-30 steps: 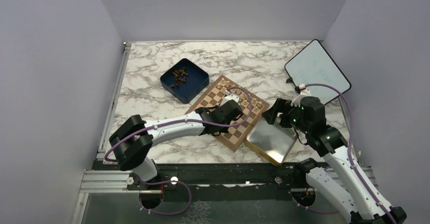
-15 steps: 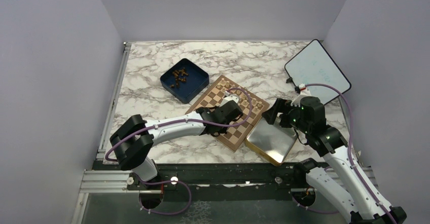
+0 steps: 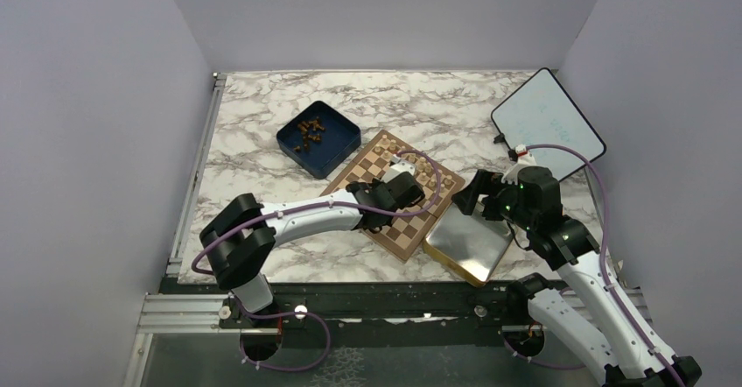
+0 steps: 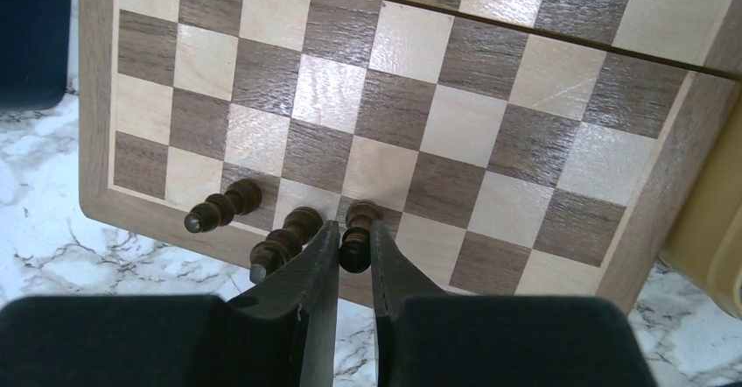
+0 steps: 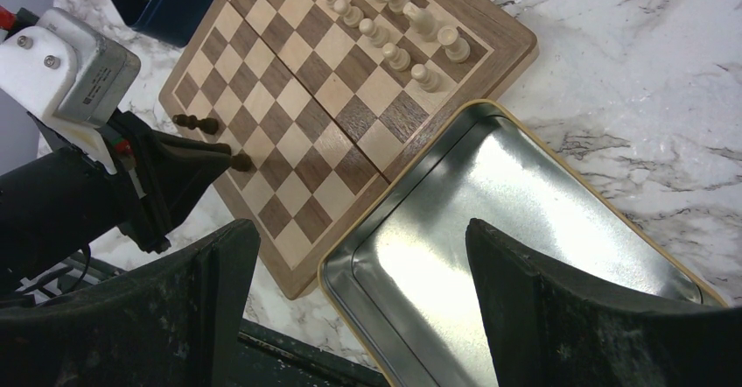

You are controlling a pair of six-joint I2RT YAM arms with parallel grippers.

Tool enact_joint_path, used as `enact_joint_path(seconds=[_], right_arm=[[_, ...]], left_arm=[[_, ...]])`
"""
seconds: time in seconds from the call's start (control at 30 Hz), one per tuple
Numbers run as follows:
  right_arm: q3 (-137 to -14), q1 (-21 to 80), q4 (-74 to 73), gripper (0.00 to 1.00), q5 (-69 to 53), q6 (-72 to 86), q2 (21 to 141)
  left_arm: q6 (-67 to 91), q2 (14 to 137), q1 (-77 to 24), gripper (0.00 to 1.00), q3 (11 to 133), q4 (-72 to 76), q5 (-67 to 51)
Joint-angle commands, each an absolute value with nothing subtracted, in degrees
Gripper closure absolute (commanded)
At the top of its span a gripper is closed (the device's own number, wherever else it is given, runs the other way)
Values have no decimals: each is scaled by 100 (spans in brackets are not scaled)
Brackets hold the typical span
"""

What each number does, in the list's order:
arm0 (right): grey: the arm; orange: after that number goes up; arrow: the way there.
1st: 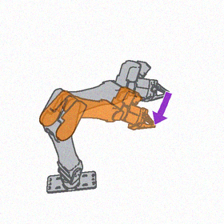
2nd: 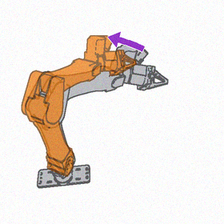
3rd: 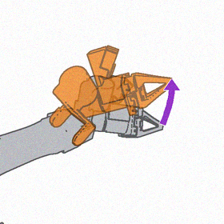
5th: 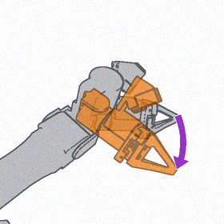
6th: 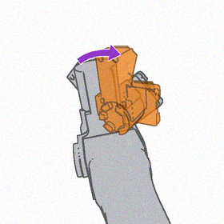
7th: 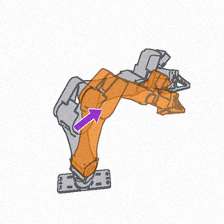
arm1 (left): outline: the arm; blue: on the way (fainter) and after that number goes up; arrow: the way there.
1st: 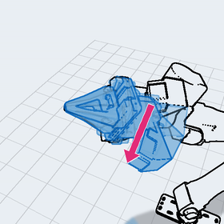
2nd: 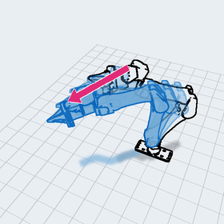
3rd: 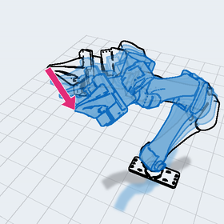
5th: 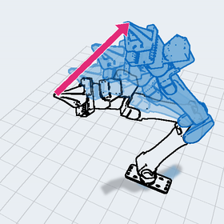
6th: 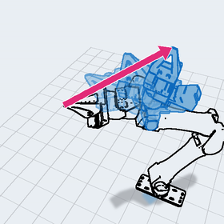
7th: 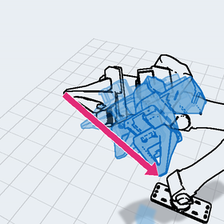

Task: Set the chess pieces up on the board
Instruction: Place the chess piece on the chessboard.

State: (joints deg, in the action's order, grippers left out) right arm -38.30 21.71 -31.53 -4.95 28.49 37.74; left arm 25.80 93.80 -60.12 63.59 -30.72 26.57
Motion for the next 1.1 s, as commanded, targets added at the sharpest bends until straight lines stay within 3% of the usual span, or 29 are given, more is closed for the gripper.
enact_joint_path(seconds=[0.0, 1.07], right_arm=[[-3849, 2209, -3155, 7, -475, 2856, 3722], [-3791, 2206, -3130, 7, -466, 2874, 3696]], left_arm=[[2509, 9500, -6021, 86, 6530, -3173, 2846], [2610, 9379, -6021, 88, 6571, -3437, 2484]])
